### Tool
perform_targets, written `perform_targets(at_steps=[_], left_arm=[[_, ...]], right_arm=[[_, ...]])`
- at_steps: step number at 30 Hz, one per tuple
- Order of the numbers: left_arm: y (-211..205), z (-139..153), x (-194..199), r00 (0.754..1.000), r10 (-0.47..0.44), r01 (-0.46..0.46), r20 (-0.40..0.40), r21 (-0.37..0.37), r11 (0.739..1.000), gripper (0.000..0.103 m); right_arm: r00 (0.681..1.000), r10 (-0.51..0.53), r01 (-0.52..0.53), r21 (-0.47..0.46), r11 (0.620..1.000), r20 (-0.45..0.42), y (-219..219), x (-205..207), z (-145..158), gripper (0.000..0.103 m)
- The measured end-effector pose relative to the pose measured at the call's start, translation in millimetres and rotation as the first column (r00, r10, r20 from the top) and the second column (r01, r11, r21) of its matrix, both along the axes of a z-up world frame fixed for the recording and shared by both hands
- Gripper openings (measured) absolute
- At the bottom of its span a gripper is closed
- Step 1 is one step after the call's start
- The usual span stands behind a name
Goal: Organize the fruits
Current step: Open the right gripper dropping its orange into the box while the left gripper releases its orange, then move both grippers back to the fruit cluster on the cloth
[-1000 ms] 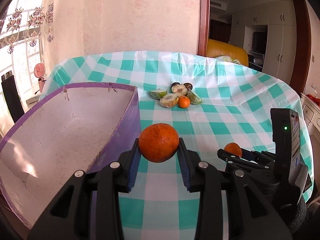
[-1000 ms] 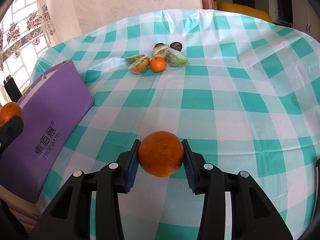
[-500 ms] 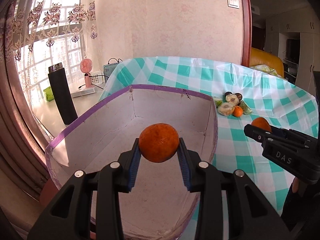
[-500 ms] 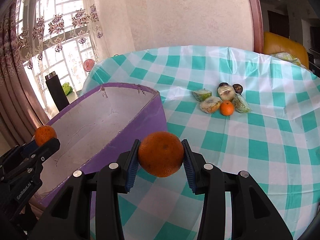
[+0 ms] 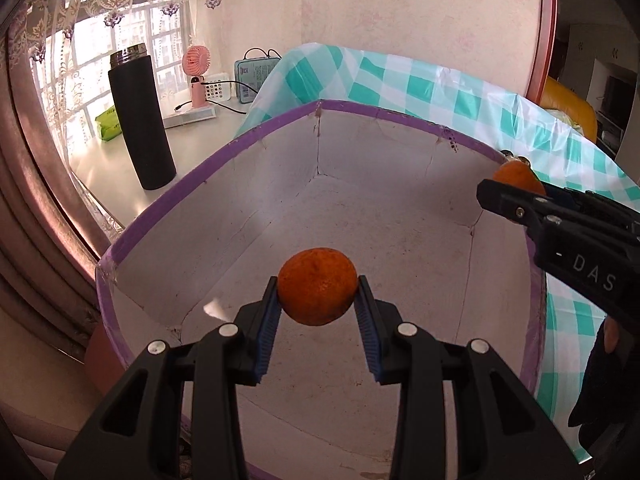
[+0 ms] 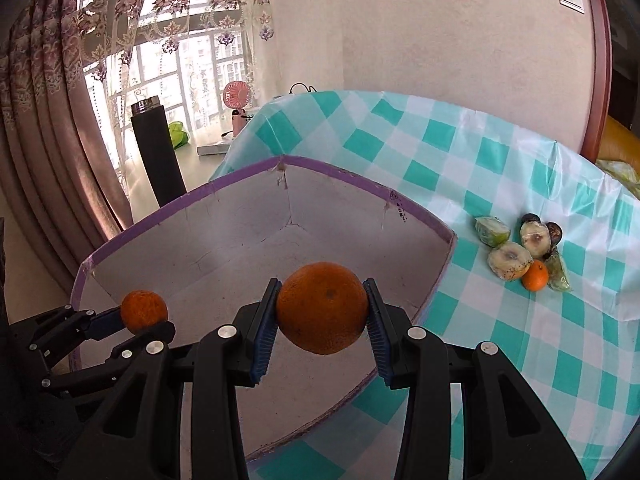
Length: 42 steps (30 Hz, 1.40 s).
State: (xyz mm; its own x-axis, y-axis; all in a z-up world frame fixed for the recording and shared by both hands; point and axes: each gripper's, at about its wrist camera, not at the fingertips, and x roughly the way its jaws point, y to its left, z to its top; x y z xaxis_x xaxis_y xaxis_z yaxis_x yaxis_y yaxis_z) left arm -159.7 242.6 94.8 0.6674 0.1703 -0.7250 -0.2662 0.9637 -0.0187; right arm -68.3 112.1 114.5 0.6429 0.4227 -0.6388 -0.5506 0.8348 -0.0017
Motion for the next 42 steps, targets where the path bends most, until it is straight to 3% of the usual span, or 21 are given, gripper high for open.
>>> perform_targets(at_steps=[4,8,12,16,20,27,29,31,34,38,40,42], left_arm=[[12,-6,9,0.998,-0.017,0.016,-0.068,-0.012,1.000,0.040],[24,-11,18,0.991,-0.025,0.018,-0.130,-0.058,0.998,0.045],[29,-16,25,0.979,-0.049,0.033,-0.197,-0.083,0.996,0.048],[27,-19,29,0.969,-0.080,0.060,-0.235,-0.090,0.994,0.056],[27,-19,31,0.965,-0.102,0.077,-0.242,-0.112,0.991,0.062],[27,-17,29,0.968,-0.107,0.079,-0.225,-0.129,0.989,0.066],[26,-11,24,0.977,-0.095,0.071,-0.191,-0.129,0.989,0.068],[24,-1,16,0.991,-0.063,0.050,-0.122,-0.107,0.993,0.082],[18,23,-1,0.999,0.024,-0.024,0.040,-0.010,1.000,0.091],[-14,58,-23,0.961,0.045,-0.082,0.271,0.127,0.989,0.099],[-36,74,-29,0.929,0.018,-0.077,0.370,0.144,0.987,0.101],[-62,81,-28,0.911,-0.038,-0.025,0.411,0.148,0.989,0.101]], right_arm=[[0.995,0.066,-0.078,-0.165,0.983,-0.078,31,15,-16,0.041],[0.985,0.084,-0.130,-0.340,0.931,-0.148,54,25,-39,0.041],[0.980,0.087,-0.159,-0.441,0.883,-0.179,65,28,-56,0.041],[0.972,0.096,-0.191,-0.479,0.857,-0.216,71,28,-65,0.041],[0.970,0.098,-0.197,-0.476,0.857,-0.224,72,27,-63,0.061],[0.979,0.117,-0.183,-0.477,0.860,-0.165,70,18,-55,0.074],[0.984,0.124,-0.167,-0.435,0.885,-0.126,64,14,-47,0.076],[0.991,0.113,-0.131,-0.374,0.918,-0.069,53,10,-35,0.081],[0.994,0.096,-0.081,-0.241,0.967,0.051,29,2,-12,0.086],[0.974,0.006,0.015,-0.091,0.996,0.227,-14,-15,12,0.086],[0.949,-0.069,0.076,-0.013,0.997,0.307,-43,-21,16,0.086],[0.920,-0.163,0.158,0.043,0.987,0.357,-77,-21,14,0.086]])
